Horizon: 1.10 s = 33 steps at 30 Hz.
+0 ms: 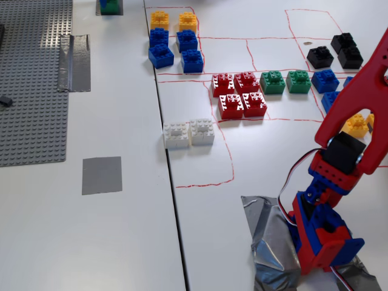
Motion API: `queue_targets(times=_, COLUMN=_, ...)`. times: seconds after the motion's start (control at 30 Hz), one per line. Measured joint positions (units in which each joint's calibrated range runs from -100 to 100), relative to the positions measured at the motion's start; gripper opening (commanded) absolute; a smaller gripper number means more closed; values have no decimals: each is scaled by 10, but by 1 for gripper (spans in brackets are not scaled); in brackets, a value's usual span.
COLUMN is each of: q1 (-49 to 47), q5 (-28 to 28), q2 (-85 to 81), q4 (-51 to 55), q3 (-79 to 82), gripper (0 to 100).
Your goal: Grab the block and put it in the grey marker
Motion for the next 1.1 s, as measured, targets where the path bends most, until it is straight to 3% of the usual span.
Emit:
queue_targets(times=0.23, q1=0, q5=-2, q2=8, q4=0, q3=-1, gripper=24)
queue_targets(times=0.37, q1=0, q5=-2, q2=15, q4=0, q3=-2, gripper=11)
queue_targets(times=0.43, q1=0, q5=-3, q2=15, q4=0, q3=-4, gripper=0)
queue_targets(times=0.87, q1=0, q5=1, q2=19, q4=8, q3=-15, gripper=0)
queue_targets(times=1.1, q1=0, q5=8, q2=-66, q4=47, q3=-15, gripper=0)
